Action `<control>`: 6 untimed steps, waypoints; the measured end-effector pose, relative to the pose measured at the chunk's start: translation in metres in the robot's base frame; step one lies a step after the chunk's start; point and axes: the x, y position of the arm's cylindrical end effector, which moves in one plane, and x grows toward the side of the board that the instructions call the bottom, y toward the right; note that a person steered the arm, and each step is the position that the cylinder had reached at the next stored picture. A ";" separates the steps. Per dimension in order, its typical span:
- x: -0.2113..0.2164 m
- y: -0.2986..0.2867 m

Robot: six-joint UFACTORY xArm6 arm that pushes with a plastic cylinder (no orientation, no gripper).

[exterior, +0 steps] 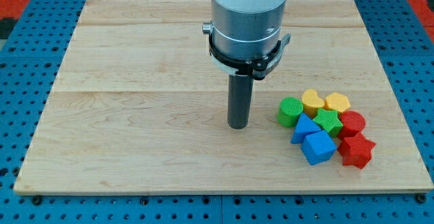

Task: Move your arm to the bottom center

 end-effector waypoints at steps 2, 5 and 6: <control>0.000 0.000; 0.007 -0.020; 0.017 -0.060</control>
